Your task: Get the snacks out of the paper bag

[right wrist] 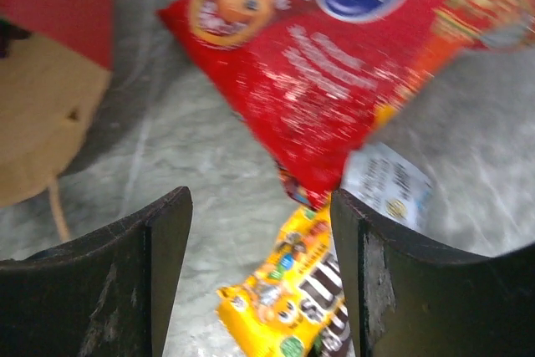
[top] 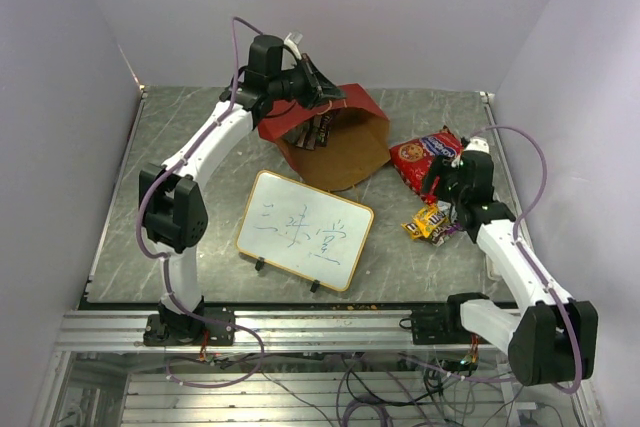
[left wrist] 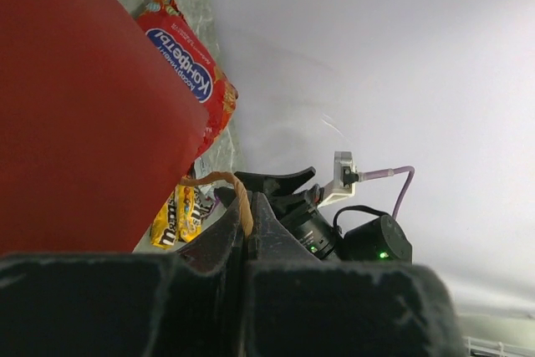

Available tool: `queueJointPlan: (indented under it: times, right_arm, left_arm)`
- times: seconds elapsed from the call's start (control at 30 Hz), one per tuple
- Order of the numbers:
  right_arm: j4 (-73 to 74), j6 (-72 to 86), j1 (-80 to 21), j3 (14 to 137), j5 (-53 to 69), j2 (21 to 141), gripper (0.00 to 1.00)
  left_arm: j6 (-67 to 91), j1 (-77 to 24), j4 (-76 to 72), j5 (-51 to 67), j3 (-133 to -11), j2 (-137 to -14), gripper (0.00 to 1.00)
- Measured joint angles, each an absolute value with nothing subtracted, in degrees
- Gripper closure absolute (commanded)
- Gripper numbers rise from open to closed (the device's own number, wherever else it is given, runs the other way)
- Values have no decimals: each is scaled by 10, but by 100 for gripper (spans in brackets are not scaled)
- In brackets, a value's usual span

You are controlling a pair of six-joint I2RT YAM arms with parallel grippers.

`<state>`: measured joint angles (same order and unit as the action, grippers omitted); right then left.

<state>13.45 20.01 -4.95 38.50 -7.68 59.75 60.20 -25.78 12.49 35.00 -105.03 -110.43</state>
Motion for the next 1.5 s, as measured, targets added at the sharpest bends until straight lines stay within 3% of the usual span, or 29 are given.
queueJointPlan:
  times: [0.13, 0.3, 0.7, 0.93, 1.17, 1.33, 1.5]
  right_arm:
    - [35, 169, -69, 375, 20, 613, 38]
    - [-98, 147, -168, 379, 77, 666, 40]
    - [-332, 146, -302, 468, 55, 916, 40]
    - [-458, -53, -311, 482, 109, 1014, 37]
    - [-438, -378, -308, 518, 222, 1053, 39]
    - [-324, -556, -277, 614, 314, 1097, 36]
    - [-229, -671, -261, 703, 330, 1152, 32]
  left_arm:
    - [599, -258, 131, 353, -1063, -1107, 93]
    - [596, -258, 133, 357, -1064, -1107, 93]
    - [604, -258, 140, 371, -1087, -1125, 93]
    - [604, -257, 147, 384, -1114, -1142, 93]
    - [604, -256, 150, 397, -1120, -1146, 93]
    - [602, -255, 153, 404, -1121, -1149, 93]
    - [602, -255, 162, 407, -1125, -1152, 93]
